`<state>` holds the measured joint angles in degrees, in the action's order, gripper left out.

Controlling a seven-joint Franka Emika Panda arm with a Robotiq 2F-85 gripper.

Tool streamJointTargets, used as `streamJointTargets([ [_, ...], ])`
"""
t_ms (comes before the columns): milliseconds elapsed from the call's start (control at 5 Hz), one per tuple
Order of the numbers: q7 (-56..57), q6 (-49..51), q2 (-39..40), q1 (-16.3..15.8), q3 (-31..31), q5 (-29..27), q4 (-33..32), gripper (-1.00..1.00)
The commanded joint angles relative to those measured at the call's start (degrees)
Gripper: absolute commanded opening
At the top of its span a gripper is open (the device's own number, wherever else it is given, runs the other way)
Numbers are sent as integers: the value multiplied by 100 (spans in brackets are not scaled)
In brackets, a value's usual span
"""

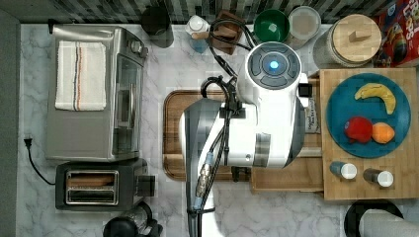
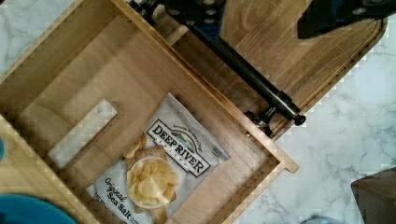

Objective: Close the drawer.

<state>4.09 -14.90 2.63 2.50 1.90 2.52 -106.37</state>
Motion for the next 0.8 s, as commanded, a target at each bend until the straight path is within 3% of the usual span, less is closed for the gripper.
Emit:
streamJointTargets([
  [200, 68, -4, 37, 11, 5, 3, -3, -100],
  [400, 67, -4, 37, 28, -13, 4, -2, -100],
  [600, 319, -159, -25, -33, -63, -171, -218, 100],
  [800, 356, -147, -45, -277, -205, -233, -350, 100],
])
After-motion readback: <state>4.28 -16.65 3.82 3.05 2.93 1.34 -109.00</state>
